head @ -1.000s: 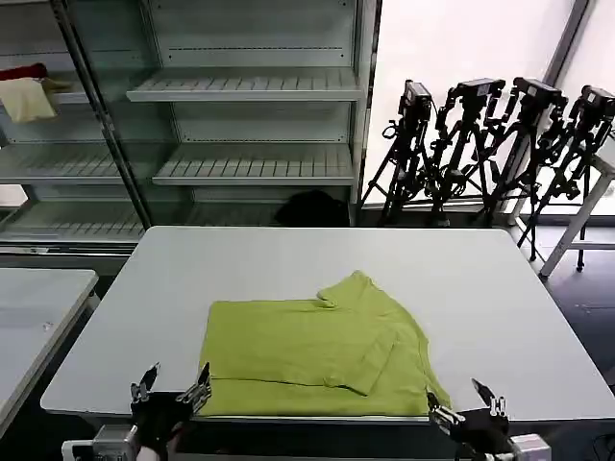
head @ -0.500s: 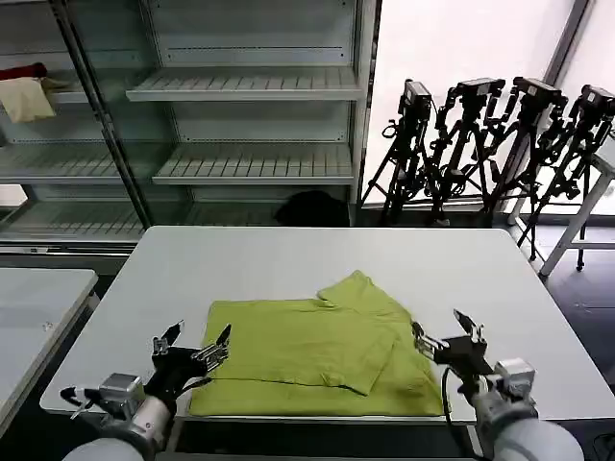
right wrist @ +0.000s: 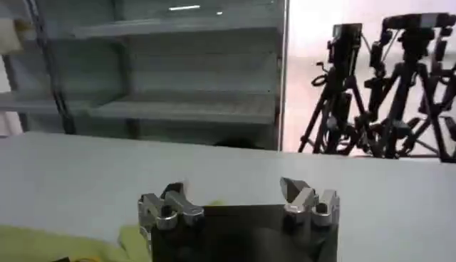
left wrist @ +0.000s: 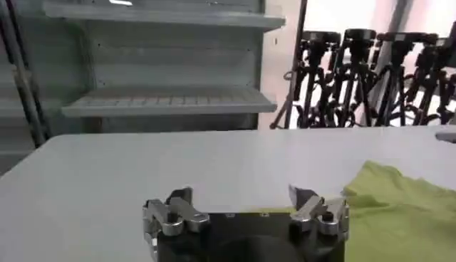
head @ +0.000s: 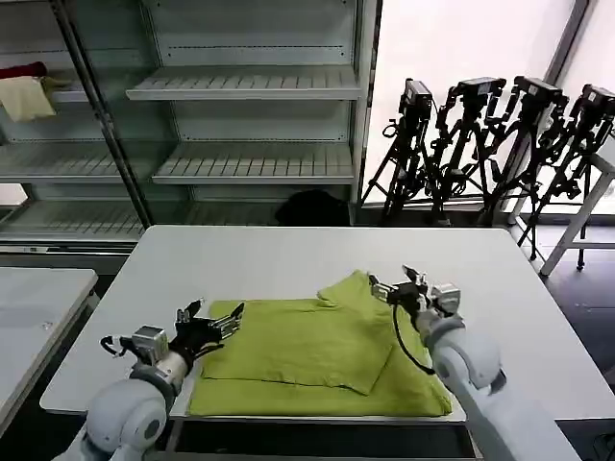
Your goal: Fold and organize the clothes.
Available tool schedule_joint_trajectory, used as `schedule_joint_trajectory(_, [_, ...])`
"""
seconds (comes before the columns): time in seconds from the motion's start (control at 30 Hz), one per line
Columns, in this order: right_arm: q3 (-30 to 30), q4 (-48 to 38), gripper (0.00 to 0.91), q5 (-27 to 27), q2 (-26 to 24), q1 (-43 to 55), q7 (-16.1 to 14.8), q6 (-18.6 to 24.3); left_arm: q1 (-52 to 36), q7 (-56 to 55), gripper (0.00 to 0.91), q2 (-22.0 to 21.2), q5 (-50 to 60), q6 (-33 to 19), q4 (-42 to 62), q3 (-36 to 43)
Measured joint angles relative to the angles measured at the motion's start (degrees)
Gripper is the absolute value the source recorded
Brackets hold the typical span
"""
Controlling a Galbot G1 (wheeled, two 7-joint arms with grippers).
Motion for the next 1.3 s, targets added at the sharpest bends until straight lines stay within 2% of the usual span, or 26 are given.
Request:
schedule_joint_trajectory(0.2, [-3.1, -7.7, 0.907, -1.3, 2.6, 5.1, -2.0, -0.6, -4.0, 1.2, 0.907, -0.1, 0.5, 0.2, 5.2, 1.5])
schedule_joint_trajectory(0.4, [-4.8, -11.7, 0.907, -2.4, 3.9, 7.1, -3.1, -0.9, -7.2, 1.9, 0.907, -0.2, 0.9, 0.3, 9.4, 2.9])
schedule_joint_trajectory(1.13, [-6.8, -16.4, 0.907, -4.8, 5.6, 8.7, -4.9, -1.3, -10.5, 2.7, 0.907, -1.1, 1.6, 0.5, 16.9, 4.3])
schedule_joint_trajectory(1.17, [-6.8, -16.5, 0.897, -4.9, 5.6, 8.7, -5.0, -1.3, -10.6, 2.7, 0.877, -1.2, 1.6, 0.5, 17.2, 4.3])
schedule_joint_trajectory(1.2, [-6.8, -16.6, 0.856, -4.9, 5.7, 8.7, -5.0, -1.2, -10.7, 2.7, 0.756, -1.2, 1.5, 0.5, 17.4, 4.2])
schedule_joint_trajectory(1.3, [-6.8, -16.9, 0.736, -5.1, 5.7, 8.6, -5.2, -1.2, -10.8, 2.7, 0.292, -1.2, 1.2, 0.4, 18.2, 3.8])
